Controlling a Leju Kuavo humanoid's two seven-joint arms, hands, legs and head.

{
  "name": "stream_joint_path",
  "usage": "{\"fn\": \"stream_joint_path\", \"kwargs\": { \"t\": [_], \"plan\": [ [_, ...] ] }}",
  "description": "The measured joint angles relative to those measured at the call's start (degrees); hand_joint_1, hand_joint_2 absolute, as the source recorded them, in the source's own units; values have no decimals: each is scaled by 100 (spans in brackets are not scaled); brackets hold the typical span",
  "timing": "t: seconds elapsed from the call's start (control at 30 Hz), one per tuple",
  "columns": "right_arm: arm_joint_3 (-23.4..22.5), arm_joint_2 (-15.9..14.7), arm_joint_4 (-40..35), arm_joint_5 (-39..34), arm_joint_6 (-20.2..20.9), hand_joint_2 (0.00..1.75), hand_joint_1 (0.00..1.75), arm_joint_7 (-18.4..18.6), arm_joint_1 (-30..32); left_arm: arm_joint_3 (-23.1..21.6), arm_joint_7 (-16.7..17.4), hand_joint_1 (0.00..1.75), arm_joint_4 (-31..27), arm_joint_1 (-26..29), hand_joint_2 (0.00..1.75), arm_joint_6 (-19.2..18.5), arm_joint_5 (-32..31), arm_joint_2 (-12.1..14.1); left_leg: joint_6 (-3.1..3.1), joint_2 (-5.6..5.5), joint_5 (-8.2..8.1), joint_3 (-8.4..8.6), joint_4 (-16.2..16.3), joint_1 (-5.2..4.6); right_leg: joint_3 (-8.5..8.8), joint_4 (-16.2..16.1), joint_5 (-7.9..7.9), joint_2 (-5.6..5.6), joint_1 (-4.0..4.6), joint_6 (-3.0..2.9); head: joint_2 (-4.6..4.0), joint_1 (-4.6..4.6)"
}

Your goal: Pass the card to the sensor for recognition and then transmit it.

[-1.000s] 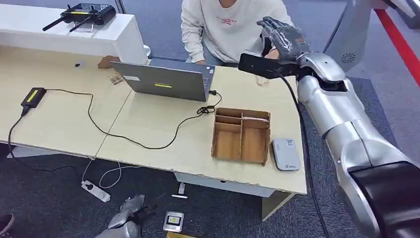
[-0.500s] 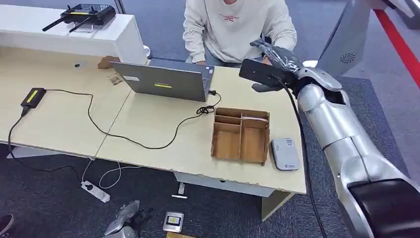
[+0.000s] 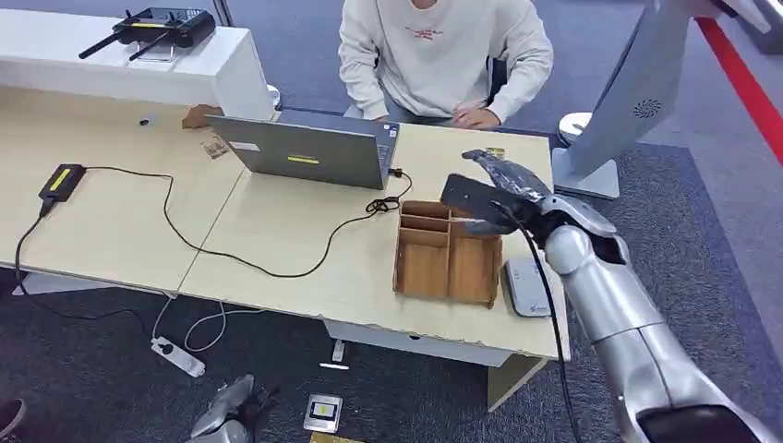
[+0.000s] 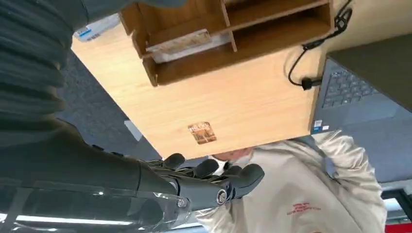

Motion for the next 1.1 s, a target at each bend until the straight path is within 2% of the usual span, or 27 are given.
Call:
{"fn": "stream_joint_path", "kwargs": {
  "t": [0.1, 0.53, 0.7, 0.83, 0.97, 1.1],
  "plan": [
    [7, -17, -211, 96, -22, 175, 0, 140, 195, 0, -4, 0, -2, 3, 175, 44, -28, 28, 0, -1, 0, 0, 0, 0, 1, 0, 0, 0, 0, 0, 0, 2],
    [57, -59, -680, 238, -164, 175, 0, 297, 473, 0, -48, 0, -2, 1, 175, 79, -122, 63, 0, 0, 0, -1, 0, -1, 0, 0, 0, 0, 0, 0, 0, 0],
    [94, -50, -806, 752, -799, 175, 0, 343, 614, -11, -150, 0, -6, -10, 175, 100, -238, 63, 0, 0, 0, -1, 0, 0, 0, 0, 0, 0, 0, 0, 0, 0],
    [131, 9, -780, 1264, -1653, 175, 0, 231, 725, -28, -214, 0, -9, -36, 175, 105, -337, 63, 0, 0, 0, -1, -1, 0, 0, 0, 0, 0, 0, 0, 0, 0],
    [160, 122, -520, 1473, -2354, 175, 0, 84, 789, -107, -247, 0, -17, -109, 175, 59, -413, 61, 0, -1, 0, -2, -1, 0, 1, 0, 0, 0, 0, 0, 0, 2],
    [177, 212, -194, 1458, -2678, 175, 0, -31, 851, -129, -238, 0, -17, -158, 175, 2, -426, 52, 0, 0, 0, -2, -1, 0, 1, 0, 0, 0, 0, 0, 0, 2]
  ]
}}
